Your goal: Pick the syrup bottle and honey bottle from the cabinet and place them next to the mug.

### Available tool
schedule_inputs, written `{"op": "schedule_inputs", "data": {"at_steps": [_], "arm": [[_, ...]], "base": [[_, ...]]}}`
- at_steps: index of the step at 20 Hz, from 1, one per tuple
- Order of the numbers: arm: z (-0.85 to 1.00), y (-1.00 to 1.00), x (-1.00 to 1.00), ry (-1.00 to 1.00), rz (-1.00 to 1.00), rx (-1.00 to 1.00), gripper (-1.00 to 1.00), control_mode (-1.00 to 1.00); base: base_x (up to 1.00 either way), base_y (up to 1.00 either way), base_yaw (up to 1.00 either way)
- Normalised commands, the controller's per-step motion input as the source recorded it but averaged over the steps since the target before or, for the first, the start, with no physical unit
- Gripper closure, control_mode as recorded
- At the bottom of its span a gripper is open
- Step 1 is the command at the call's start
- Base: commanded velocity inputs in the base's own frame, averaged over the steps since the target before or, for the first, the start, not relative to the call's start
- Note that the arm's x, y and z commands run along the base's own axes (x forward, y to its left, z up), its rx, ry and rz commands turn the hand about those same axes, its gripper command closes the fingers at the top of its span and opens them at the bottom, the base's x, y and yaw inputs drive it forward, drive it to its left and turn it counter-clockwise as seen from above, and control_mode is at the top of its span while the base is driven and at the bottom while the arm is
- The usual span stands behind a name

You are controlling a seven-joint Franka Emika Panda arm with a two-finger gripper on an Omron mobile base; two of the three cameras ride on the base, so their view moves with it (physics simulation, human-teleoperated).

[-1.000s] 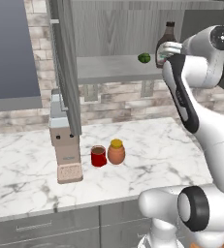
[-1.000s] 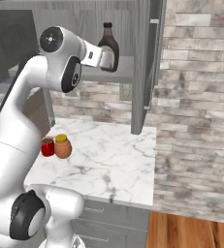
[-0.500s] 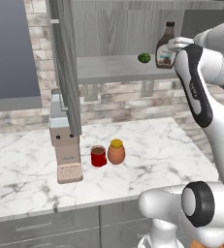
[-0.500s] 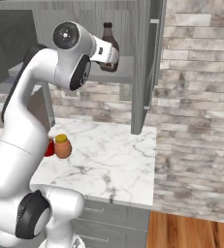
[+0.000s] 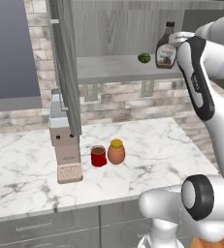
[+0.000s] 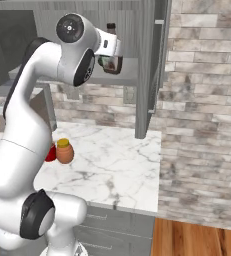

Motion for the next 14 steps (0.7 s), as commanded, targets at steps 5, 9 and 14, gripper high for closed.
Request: {"op": "schedule_inputs", "data": {"at_steps": [5,9,14], "arm": [[0.10,0.00,0.14,0.00,0.00,-0.05,-1.00,-1.00],[0.00,0.00,0.26,0.00,0.00,-0.02,-1.00,-1.00],[0.00,0.00,0.24,0.00,0.00,0.00,-1.00,-1.00]], "base": [[0.00,0.00,0.00],[0.00,0.00,0.00],[0.00,0.00,0.00]]}}
